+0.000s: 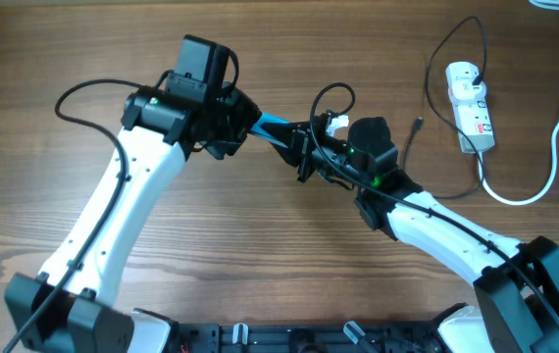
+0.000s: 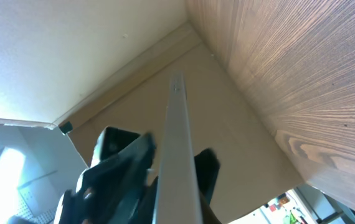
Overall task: Plug charger to phone and switch on socket
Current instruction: 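Open the right gripper and withdraw it, leaving the phone in the left gripper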
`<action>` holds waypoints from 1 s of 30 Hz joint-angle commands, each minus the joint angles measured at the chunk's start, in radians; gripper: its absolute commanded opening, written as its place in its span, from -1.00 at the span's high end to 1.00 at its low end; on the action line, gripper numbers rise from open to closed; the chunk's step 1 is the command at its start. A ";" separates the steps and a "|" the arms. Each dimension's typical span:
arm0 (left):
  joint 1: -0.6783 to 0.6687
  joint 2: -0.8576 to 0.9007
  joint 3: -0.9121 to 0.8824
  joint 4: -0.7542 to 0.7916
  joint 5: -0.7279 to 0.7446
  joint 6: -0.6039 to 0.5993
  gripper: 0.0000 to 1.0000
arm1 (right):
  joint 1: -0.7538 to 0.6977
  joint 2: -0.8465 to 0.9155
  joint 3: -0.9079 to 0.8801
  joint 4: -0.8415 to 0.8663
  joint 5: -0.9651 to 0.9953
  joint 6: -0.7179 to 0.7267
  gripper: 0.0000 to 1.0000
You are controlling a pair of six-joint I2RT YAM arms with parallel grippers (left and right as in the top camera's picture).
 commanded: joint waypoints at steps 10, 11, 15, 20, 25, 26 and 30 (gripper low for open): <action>-0.008 0.077 0.010 0.076 -0.007 -0.063 0.88 | 0.004 0.006 0.018 0.016 -0.010 0.005 0.91; -0.008 0.077 0.010 0.079 -0.004 -0.063 0.91 | 0.004 0.006 0.018 0.016 -0.010 0.004 0.91; -0.008 0.077 0.010 0.079 -0.004 -0.063 0.92 | 0.003 0.006 0.018 0.016 -0.010 0.004 0.91; 0.010 0.076 0.010 0.082 0.012 -0.097 0.92 | 0.003 0.006 0.018 0.016 -0.010 0.004 0.91; 0.064 0.074 0.010 0.107 0.100 -0.119 0.92 | 0.003 0.006 0.018 0.016 -0.010 0.004 0.88; 0.074 0.074 0.010 0.112 0.119 -0.120 0.92 | 0.003 0.006 0.018 0.016 -0.010 0.004 0.88; 0.105 0.074 0.010 0.112 0.142 -0.134 0.92 | 0.003 0.006 0.018 0.016 -0.010 0.004 0.87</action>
